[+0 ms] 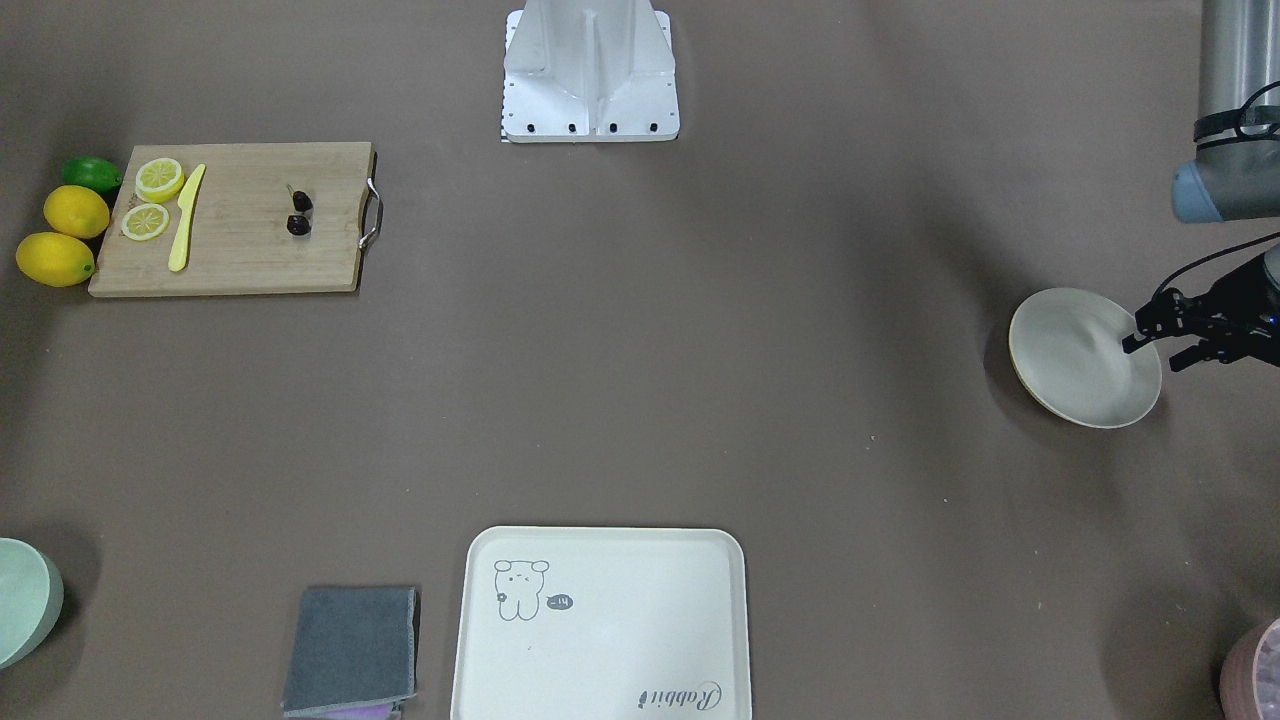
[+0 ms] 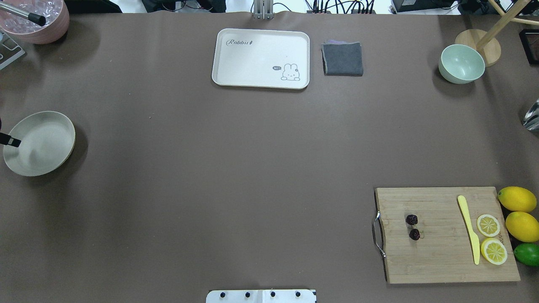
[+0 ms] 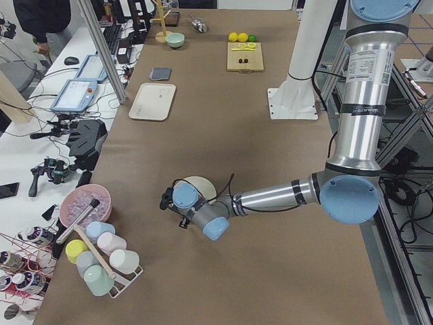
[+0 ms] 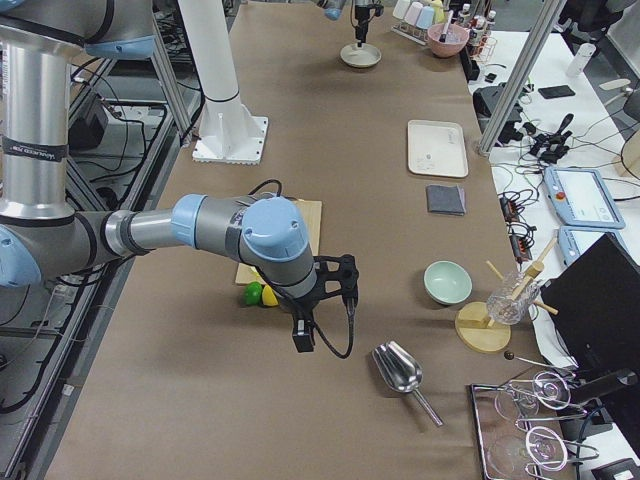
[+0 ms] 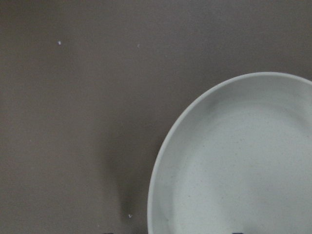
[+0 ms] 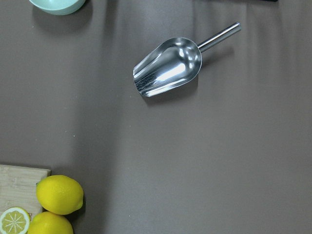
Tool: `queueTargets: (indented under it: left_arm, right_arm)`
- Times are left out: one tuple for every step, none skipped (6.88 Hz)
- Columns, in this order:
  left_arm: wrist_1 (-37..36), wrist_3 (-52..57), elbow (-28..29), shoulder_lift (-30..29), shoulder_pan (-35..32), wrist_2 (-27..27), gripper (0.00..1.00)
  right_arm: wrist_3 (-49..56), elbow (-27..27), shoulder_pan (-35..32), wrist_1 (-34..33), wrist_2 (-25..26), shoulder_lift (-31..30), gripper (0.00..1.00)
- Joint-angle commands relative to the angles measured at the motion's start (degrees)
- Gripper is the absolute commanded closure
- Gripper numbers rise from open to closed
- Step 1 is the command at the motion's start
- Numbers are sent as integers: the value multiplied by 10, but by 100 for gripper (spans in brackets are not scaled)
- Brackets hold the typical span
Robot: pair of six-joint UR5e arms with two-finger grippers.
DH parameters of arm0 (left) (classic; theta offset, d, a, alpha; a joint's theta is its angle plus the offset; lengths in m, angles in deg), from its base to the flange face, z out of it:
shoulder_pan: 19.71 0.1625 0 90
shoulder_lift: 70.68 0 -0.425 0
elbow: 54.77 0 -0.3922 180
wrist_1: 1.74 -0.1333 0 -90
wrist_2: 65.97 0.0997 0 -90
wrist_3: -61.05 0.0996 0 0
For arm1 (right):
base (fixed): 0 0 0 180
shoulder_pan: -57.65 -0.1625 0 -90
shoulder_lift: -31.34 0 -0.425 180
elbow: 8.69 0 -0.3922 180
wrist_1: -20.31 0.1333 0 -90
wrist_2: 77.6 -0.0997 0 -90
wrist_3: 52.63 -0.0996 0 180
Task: Place red cherry on plate
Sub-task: 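Grip the white plate's rim with the left gripper and lift it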
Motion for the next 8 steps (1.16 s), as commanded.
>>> queueTargets:
  left_arm:
    - [22,0,3,3,10,12,78]
    - [39,2,5,3,12,29,88]
    - [64,3,6,13,24,49,100]
    - [67,-5,4,14,27,49,100]
    - [66,-48,-13,9,27,40,100]
    - [43,-83,-36,0,27,-18,100]
    - [-21,-114,-71,-24,7,-100,100]
    - [-94,-125,-112,-53,-19,-139,100]
  right_arm:
    - [0,0,-1,-1,0,0,0]
    - [0,0,-1,-1,0,-1,0]
    - [0,0,-2,-1,0,-1,0]
    - [0,0,-3,-1,0,-1,0]
    - [0,-1,-6,-1,0,-1,0]
    - [0,-2,-9,-1,0,-1,0]
    - [0,-3,-10,-1,0,0,0]
    - [0,-3,-11,-1,0,0,0]
